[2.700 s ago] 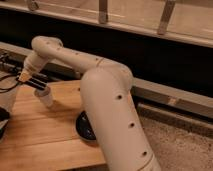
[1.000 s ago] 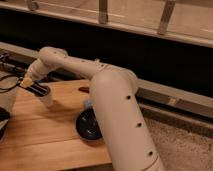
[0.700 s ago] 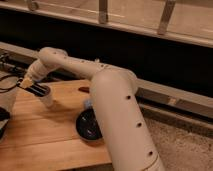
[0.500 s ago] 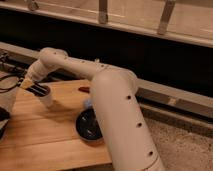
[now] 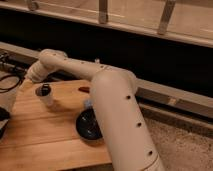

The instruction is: Place the eraser in the ceramic cup

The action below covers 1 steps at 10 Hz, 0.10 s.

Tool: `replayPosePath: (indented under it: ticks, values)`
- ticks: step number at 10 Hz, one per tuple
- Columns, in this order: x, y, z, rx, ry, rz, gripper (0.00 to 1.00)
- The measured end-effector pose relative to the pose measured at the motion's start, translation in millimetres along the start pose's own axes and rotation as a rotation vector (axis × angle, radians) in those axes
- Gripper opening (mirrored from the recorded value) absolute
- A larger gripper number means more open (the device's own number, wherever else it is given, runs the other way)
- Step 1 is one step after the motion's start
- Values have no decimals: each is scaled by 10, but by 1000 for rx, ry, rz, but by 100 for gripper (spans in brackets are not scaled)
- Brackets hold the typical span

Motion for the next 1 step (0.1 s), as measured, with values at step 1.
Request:
replayPosePath:
  ticks: [1]
  values:
    - [-4, 3, -6, 0, 0, -1, 65]
